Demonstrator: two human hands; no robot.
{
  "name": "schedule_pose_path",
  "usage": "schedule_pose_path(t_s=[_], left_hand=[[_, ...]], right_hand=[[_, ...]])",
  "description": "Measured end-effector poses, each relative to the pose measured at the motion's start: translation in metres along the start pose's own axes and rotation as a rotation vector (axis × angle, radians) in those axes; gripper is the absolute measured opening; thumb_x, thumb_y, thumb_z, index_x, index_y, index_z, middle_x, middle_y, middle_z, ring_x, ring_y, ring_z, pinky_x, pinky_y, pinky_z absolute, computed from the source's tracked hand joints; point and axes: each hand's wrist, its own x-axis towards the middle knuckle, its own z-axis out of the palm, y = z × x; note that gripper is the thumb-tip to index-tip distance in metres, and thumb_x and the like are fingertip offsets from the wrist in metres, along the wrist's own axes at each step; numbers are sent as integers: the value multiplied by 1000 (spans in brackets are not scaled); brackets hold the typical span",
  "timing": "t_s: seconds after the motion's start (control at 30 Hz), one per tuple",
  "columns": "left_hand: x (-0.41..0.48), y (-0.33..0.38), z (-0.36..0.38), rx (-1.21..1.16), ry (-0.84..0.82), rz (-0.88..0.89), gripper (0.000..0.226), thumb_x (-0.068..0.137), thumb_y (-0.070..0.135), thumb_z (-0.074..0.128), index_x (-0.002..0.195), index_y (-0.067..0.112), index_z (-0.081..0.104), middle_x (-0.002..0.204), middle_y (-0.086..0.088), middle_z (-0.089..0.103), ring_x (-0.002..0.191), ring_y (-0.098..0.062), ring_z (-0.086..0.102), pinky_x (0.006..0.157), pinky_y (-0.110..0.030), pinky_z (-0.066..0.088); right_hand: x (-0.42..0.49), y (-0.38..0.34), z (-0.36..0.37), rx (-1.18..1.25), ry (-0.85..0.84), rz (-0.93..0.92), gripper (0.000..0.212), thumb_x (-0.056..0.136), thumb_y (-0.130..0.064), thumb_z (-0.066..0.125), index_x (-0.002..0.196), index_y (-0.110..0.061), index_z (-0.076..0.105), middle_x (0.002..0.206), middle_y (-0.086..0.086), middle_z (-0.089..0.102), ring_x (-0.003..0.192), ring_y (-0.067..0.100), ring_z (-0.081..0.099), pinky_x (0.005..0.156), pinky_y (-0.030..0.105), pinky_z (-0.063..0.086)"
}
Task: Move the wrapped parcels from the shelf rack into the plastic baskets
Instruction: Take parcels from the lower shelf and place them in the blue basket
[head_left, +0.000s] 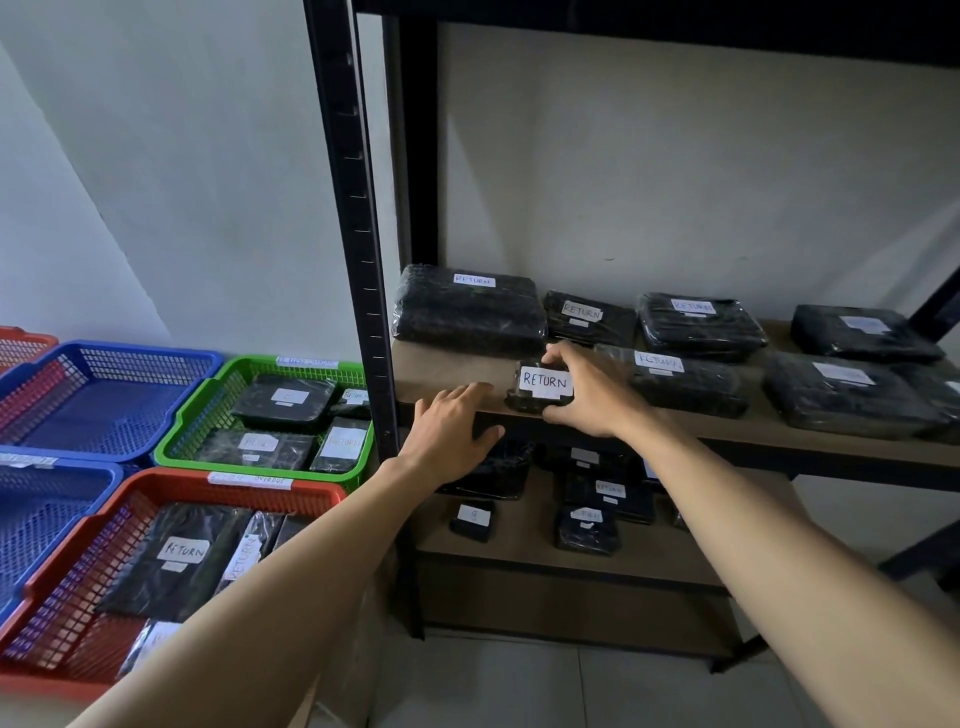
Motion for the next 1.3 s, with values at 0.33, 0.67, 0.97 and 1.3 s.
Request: schedule_pose_path(t_s=[0.33,0.67,0.97,1.3], left_hand=[[-19,2,3,-35,159,48,53,90,36,59,137,20,42,137,1,51,129,-22,42,106,-37,24],[-67,-23,-12,-63,198,-30,51,89,38,59,136,23,46,135,3,54,128,-19,43,108,-36,27],[-142,-106,-54,-37,250,-169,45,85,31,60,129,20,54,126,1,60,122,-22,48,99,-31,26],[-241,-245,-129,3,266,-240,36,87,35,64,120,24,60,116,7,65,117,-18,52,98,-34,27]], right_hand=[[-20,4,21,22,279,-134,81,62,-33,86,134,-19,50,129,2,57,122,22,45,105,39,22],[-41,-33,38,64,323,-212,72,68,-43,81,131,-20,55,124,-4,59,111,20,43,91,26,21],[-51,-148,107,175,221,-268,72,69,-62,59,130,-25,54,124,-11,59,111,17,43,88,30,25],[-36,-299,189,179,169,-216,72,66,-64,58,128,-27,55,120,-9,61,108,22,47,90,37,33]])
